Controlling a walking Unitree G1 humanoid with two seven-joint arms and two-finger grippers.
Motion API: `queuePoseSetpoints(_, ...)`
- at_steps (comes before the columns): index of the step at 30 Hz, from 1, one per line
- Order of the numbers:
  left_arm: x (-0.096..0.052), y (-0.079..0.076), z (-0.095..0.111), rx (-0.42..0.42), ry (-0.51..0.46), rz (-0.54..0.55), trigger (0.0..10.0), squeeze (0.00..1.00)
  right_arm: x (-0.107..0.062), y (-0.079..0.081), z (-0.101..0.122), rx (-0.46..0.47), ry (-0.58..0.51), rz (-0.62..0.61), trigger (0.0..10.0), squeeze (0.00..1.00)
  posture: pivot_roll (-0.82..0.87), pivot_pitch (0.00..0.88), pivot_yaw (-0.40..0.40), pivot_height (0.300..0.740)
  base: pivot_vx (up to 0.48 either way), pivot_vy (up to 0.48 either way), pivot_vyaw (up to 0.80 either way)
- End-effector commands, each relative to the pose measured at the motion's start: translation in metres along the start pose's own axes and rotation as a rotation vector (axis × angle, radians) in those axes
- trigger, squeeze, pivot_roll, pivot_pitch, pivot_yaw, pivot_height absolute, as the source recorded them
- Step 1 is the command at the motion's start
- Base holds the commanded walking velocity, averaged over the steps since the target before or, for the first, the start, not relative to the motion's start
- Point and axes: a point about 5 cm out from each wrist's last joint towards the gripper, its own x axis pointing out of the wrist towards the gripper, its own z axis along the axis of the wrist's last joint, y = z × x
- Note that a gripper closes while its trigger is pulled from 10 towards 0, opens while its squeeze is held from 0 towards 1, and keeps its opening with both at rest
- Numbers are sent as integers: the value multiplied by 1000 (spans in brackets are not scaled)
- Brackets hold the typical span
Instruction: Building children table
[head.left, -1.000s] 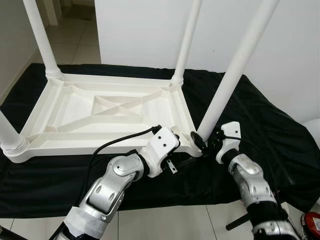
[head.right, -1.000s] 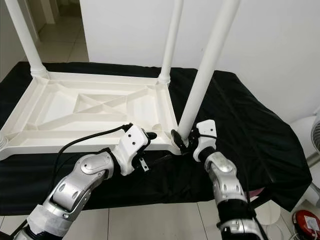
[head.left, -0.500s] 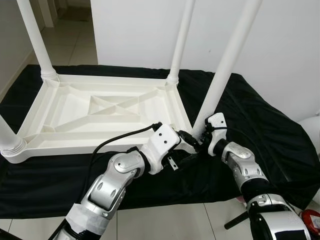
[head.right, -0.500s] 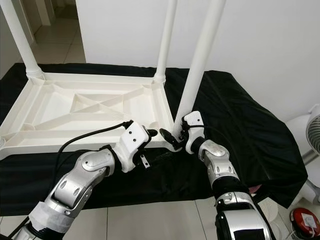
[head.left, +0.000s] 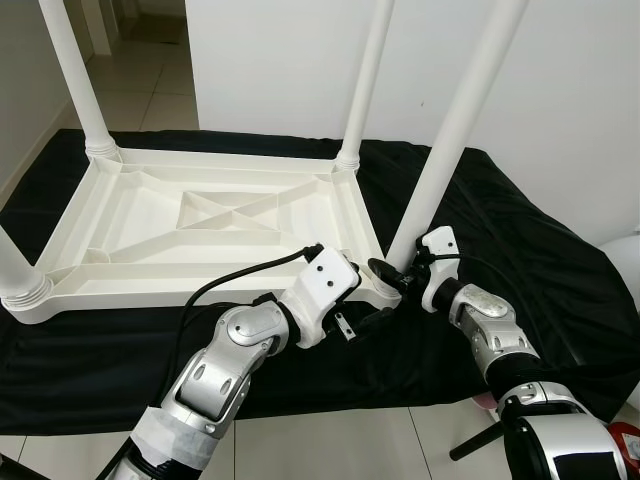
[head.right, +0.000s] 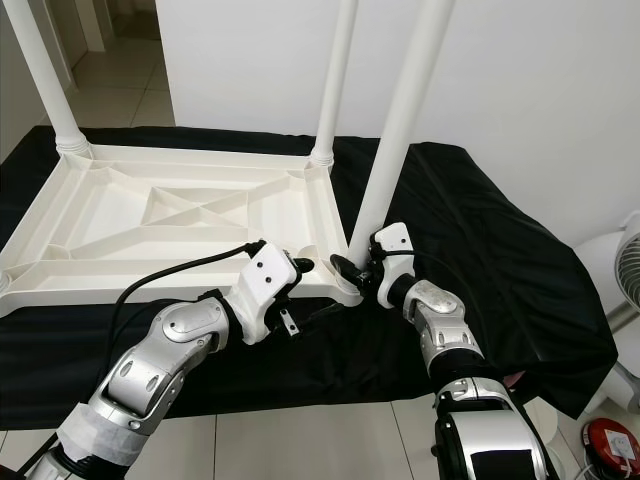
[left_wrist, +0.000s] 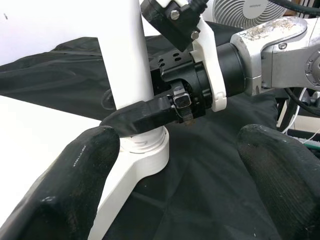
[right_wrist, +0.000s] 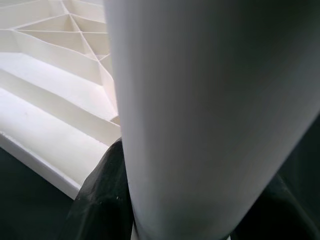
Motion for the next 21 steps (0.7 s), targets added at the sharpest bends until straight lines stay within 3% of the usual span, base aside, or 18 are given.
queuePoseSetpoints(1, 0, 0, 0, 0, 4, 32, 10000, 0, -6, -1, -17, 29, 77, -57, 0, 0, 9, 0, -80, 740, 0, 0, 0)
queuePoseSetpoints(10, 0, -2, -1, -9, 6, 27, 10000, 0, 1, 12, -17, 108, 27, -257, 0, 0, 0, 0, -88, 740, 0, 0, 0)
queuePoseSetpoints(16, 0, -3, -1, -11, 5, 28, 10000, 0, 2, 15, -15, 130, 17, -305, 0, 0, 0, 0, -88, 740, 0, 0, 0)
queuePoseSetpoints(18, 0, -4, -1, -17, 4, 35, 10000, 0, 1, 21, -13, 136, 13, -498, 0, 0, 3, 0, -101, 740, 0, 0, 0)
queuePoseSetpoints(19, 0, -4, -1, -17, 4, 35, 10000, 0, 1, 21, -13, 136, 13, -498, 0, 0, 3, 0, -101, 740, 0, 0, 0)
queuePoseSetpoints(21, 0, -4, -1, -21, 3, 38, 10000, 0, -2, 26, -14, 127, 29, -662, 0, 0, 1, 0, -102, 740, 0, 0, 0)
